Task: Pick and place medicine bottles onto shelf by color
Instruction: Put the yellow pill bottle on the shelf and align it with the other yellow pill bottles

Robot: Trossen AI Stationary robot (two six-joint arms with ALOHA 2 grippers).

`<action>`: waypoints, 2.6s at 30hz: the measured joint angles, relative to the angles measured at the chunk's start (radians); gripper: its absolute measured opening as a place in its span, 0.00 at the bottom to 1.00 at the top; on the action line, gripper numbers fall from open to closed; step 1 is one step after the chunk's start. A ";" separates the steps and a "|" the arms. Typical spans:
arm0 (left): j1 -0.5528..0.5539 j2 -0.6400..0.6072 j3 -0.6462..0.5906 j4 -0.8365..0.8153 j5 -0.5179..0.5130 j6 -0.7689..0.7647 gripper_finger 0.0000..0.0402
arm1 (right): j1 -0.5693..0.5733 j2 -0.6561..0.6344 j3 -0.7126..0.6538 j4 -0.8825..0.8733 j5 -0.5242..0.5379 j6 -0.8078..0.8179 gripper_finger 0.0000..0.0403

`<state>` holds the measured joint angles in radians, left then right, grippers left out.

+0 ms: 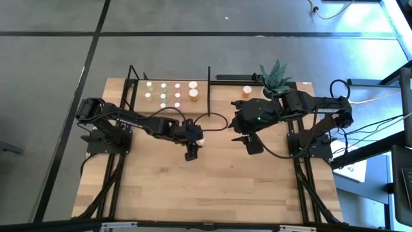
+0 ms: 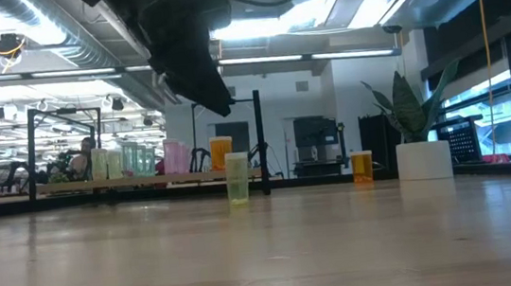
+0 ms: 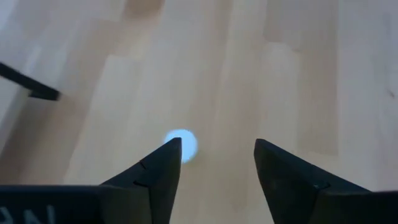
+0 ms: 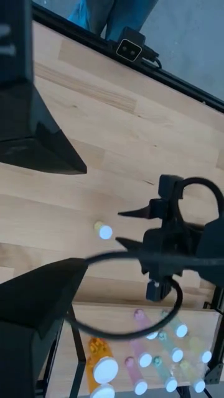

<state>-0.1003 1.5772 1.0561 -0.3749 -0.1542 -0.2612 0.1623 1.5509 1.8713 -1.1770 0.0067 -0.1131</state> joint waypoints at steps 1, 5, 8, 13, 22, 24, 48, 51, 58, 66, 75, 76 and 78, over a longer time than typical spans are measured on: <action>0.004 0.000 0.000 0.005 -0.010 -0.009 0.49 | 0.000 0.000 0.000 0.000 0.000 0.000 0.58; 0.014 0.000 0.000 0.034 -0.046 -0.024 0.51 | 0.000 0.000 0.000 0.001 0.000 0.000 0.58; 0.020 0.000 0.000 0.034 -0.045 -0.024 0.52 | 0.000 0.000 0.000 0.001 0.000 0.000 0.58; 0.020 0.000 0.000 0.014 -0.047 -0.024 0.62 | 0.000 0.000 0.000 0.002 0.000 0.000 0.58; 0.020 0.046 0.000 0.016 -0.088 -0.016 0.79 | 0.000 0.000 0.001 0.007 0.000 0.000 0.58; 0.024 0.065 -0.001 0.010 -0.087 0.003 0.80 | 0.000 0.000 0.001 0.011 0.000 0.000 0.58; 0.051 0.197 0.000 0.093 -0.053 0.031 0.74 | 0.000 0.000 0.001 0.041 0.000 0.000 0.58; 0.051 0.197 0.000 0.093 -0.053 0.030 0.68 | 0.000 0.000 0.001 0.045 0.000 0.000 0.58; 0.050 0.197 0.000 0.091 -0.054 0.031 0.52 | 0.000 0.000 0.001 0.044 0.000 0.000 0.58; 0.050 0.197 0.000 0.063 -0.062 0.035 0.37 | 0.000 0.000 0.001 0.044 0.000 0.000 0.58; 0.050 0.196 0.000 0.063 -0.062 0.035 0.24 | 0.000 0.000 0.001 0.044 0.000 0.000 0.58; 0.050 0.196 0.000 0.062 -0.061 0.035 0.24 | 0.000 0.000 0.001 0.044 0.000 0.000 0.58; 0.050 0.196 0.000 0.063 -0.049 0.035 0.24 | 0.000 0.000 0.001 0.044 0.000 0.000 0.58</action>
<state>-0.0505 1.7731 1.0557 -0.3123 -0.2033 -0.2260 0.1622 1.5513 1.8725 -1.1332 0.0067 -0.1128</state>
